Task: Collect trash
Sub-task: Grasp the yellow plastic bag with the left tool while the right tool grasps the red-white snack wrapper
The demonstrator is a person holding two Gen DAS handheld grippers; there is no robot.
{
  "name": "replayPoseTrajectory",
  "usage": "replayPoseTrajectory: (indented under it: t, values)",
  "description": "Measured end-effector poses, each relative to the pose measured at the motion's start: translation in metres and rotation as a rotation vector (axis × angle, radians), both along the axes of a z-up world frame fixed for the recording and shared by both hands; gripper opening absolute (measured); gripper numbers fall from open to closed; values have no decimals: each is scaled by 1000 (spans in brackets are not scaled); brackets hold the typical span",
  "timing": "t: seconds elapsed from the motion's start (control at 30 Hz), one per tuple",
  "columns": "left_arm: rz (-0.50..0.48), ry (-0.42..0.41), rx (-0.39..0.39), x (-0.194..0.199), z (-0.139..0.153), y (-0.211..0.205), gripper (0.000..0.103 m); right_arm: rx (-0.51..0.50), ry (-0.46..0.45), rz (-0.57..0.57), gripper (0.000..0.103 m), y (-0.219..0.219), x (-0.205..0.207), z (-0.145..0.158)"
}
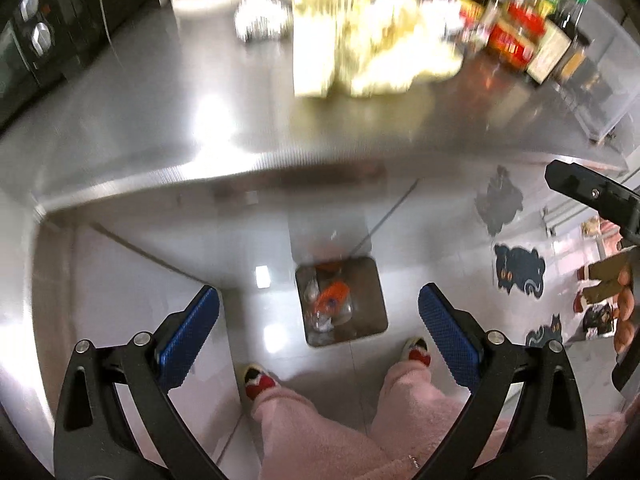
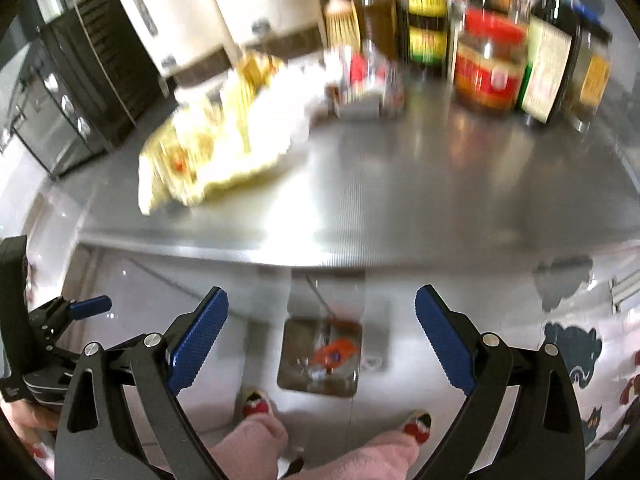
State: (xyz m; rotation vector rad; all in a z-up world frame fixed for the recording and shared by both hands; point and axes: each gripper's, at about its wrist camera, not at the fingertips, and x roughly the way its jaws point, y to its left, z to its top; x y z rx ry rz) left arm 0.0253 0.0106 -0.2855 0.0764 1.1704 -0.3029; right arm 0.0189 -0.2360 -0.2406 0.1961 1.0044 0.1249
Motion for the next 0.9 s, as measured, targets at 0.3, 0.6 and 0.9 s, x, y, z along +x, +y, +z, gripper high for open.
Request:
replayPoseTrajectory:
  t: [0.3, 0.6, 0.9]
  values:
    - [-9, -137, -35, 30, 67, -8, 94, 5, -106, -41, 95, -19, 38, 51]
    - [11, -170, -51, 85, 80, -9, 83, -4, -114, -135, 95, -50, 93, 57]
    - [10, -136, -58, 122, 67, -15, 69, 2, -83, -165, 89, -64, 152, 36]
